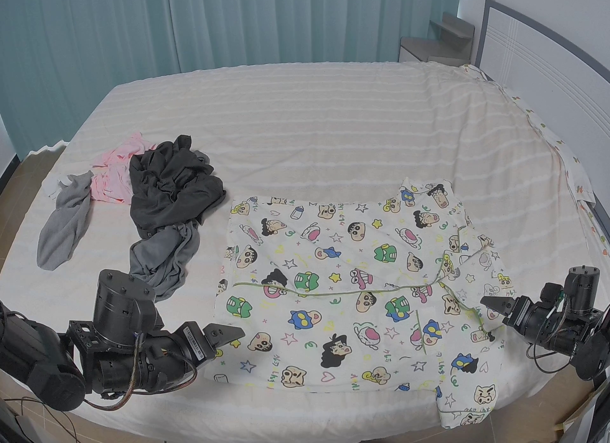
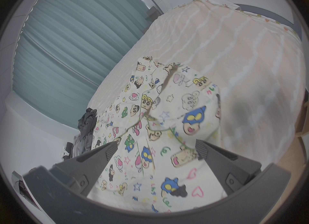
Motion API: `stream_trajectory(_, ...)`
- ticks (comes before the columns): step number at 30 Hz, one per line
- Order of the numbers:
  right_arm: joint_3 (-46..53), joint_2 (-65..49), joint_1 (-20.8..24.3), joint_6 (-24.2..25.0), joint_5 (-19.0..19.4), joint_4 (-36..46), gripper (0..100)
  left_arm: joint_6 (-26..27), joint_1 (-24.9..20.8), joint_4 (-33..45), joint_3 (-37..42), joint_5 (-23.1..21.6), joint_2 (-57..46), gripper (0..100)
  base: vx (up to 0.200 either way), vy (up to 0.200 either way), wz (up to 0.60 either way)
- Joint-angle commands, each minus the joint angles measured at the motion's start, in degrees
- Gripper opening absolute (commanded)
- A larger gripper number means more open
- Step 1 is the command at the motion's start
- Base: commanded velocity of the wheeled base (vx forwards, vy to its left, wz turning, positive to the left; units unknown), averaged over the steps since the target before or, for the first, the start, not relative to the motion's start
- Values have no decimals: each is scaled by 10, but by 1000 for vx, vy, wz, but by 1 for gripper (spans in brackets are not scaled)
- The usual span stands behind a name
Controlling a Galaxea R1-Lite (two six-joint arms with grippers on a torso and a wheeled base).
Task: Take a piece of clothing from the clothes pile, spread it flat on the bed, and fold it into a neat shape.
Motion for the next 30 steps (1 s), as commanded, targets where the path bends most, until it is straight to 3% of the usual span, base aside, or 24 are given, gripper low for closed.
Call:
stream_trajectory(1, 4, -2, -1, 0, 0, 0, 100, -2, 0, -5, 6, -1, 39, 100, -200, 0, 0)
stream_trajectory(8, 12, -1, -1, 0, -1, -19, 100, -39, 1, -97, 6, 13, 144, 100, -57, 0, 0)
stream_trajectory(13, 28, 17, -1, 0, -1, -62, 100, -41, 0, -182, -6, 87, 242, 100, 0, 0, 0)
stream_trajectory(30, 29, 37, -3, 1, -2, -82, 100, -61, 7, -185, -124, 153, 319, 100, 0, 0, 0)
